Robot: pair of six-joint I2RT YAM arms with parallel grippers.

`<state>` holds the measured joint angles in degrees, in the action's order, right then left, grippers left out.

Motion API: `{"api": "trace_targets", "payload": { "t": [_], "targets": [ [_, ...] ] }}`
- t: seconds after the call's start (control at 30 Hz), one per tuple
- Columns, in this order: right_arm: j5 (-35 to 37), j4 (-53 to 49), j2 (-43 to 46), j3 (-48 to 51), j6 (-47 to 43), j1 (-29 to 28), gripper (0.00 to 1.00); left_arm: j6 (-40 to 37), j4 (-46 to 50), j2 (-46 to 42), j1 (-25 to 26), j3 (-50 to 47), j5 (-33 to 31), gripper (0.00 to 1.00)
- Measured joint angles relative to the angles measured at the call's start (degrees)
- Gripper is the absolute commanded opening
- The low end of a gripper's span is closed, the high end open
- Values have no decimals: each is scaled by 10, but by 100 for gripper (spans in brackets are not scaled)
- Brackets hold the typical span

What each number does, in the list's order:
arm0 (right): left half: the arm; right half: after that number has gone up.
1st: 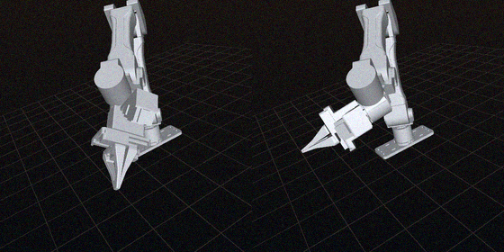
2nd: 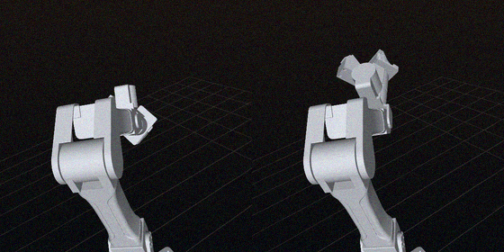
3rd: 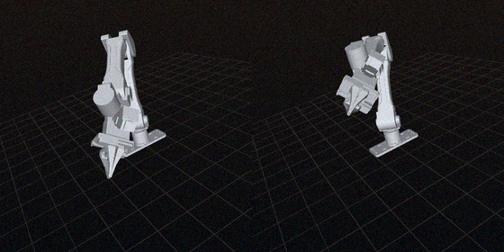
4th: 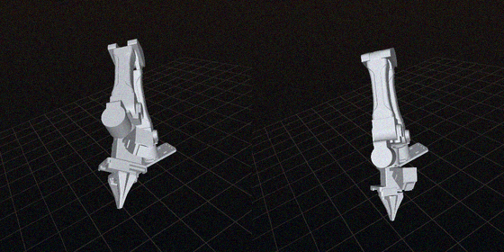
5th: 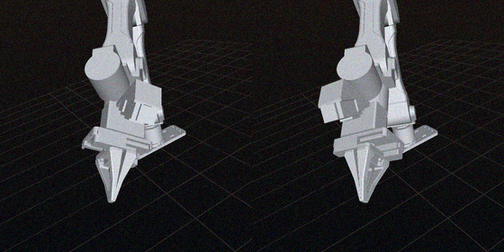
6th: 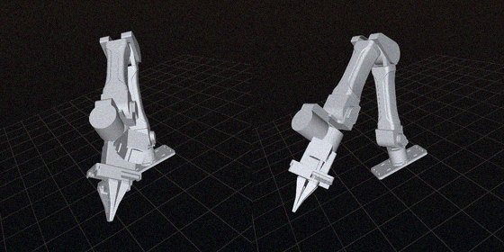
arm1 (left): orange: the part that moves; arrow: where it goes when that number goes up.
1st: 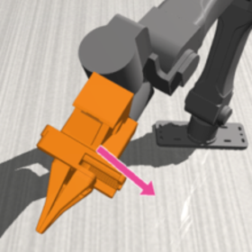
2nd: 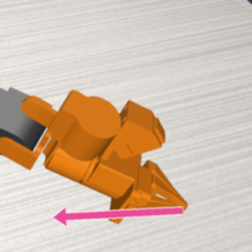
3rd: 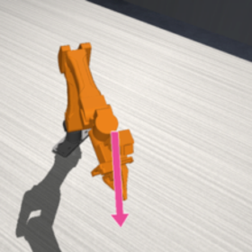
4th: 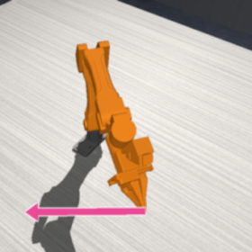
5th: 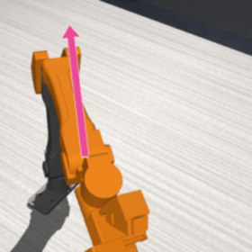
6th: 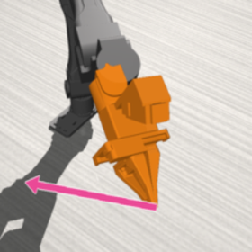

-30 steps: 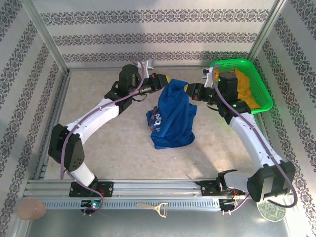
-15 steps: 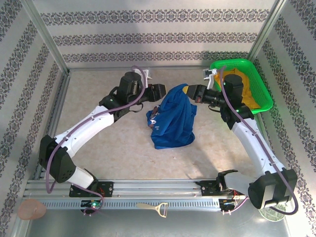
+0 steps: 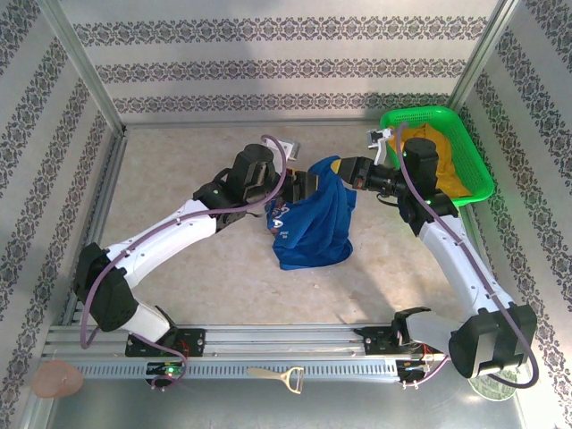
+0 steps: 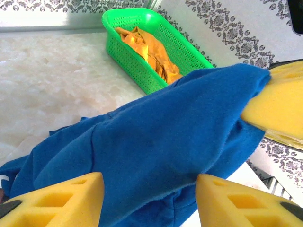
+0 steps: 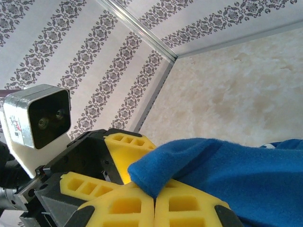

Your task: Fold the inside-out t-shirt

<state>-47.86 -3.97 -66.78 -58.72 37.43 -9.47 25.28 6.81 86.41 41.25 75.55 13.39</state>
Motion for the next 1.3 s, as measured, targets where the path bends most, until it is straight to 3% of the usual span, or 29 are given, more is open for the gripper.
{"api": "trace_targets", "payload": {
  "t": [0.37, 0.6, 0.77, 0.9, 0.97, 1.03, 1.1, 1.2, 1.23, 1.3],
  "targets": [
    [0, 0, -2, 0, 0, 0, 0, -13, -17, 31, 0, 1, -17, 56],
    [-3, -2, -2, 0, -1, 4, 0, -23, -36, 44, -4, 1, -45, 29],
    [-9, -9, -2, 0, -3, 7, 0, -24, -50, 61, -16, 1, -45, 20],
    [-11, -9, -2, 0, -3, 11, 0, -21, -51, 85, -21, 8, -40, 45],
    [-12, -9, -2, 0, -3, 11, 0, -21, -52, 102, -23, 22, -28, 53],
    [-12, -9, -2, 0, -3, 11, 0, -19, -56, 118, -24, 36, -7, 55],
    [-12, -9, -2, 0, -3, 11, 0, -17, -60, 133, -24, 48, 20, 45],
    [-13, -9, -2, 2, -3, 13, 0, -13, -61, 151, -24, 64, 59, 6],
    [-14, -9, -2, 4, -3, 15, 0, -13, -61, 153, -24, 65, 68, 0],
    [-13, -6, -1, 13, -5, 26, 0, -13, -60, 153, -25, 65, 91, 0]
  ]
}}
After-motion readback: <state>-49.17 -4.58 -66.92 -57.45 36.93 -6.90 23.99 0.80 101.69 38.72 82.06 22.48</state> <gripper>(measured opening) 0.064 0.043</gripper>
